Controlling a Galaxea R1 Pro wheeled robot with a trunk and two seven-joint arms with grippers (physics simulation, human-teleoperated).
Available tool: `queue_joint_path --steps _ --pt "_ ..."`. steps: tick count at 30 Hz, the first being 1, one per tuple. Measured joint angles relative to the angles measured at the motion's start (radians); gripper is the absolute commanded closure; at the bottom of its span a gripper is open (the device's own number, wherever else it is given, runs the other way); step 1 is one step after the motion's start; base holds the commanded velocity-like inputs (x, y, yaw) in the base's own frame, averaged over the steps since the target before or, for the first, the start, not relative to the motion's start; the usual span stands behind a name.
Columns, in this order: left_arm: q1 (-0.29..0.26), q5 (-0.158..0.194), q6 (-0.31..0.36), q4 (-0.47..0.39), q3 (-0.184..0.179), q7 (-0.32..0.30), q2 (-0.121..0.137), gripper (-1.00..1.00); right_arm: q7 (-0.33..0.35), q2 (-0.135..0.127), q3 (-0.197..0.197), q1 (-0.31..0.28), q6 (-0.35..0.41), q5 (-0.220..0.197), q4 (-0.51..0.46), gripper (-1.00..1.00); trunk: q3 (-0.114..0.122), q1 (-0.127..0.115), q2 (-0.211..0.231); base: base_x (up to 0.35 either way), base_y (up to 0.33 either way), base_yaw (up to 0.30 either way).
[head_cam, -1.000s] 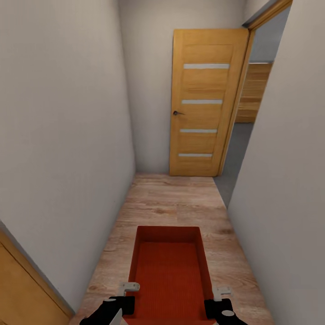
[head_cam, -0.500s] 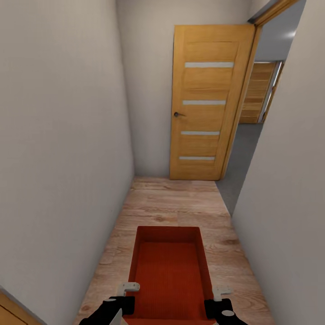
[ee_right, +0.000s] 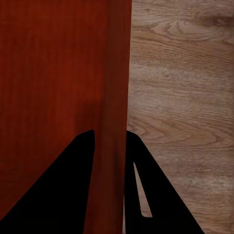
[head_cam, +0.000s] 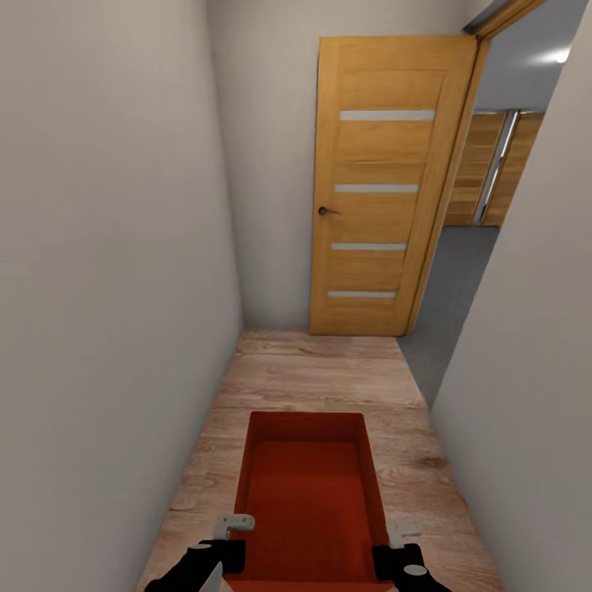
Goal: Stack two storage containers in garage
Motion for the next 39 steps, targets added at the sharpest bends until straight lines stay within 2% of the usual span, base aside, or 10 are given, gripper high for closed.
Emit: queue_joint_path --steps 39 --pt "0.0 0.0 0.0 0.0 0.0 0.0 0.0 1.0 0.0 0.001 -0.001 0.0 -0.002 0.0 0.002 1.0 0.0 0.0 0.0 0.32 0.0 0.0"
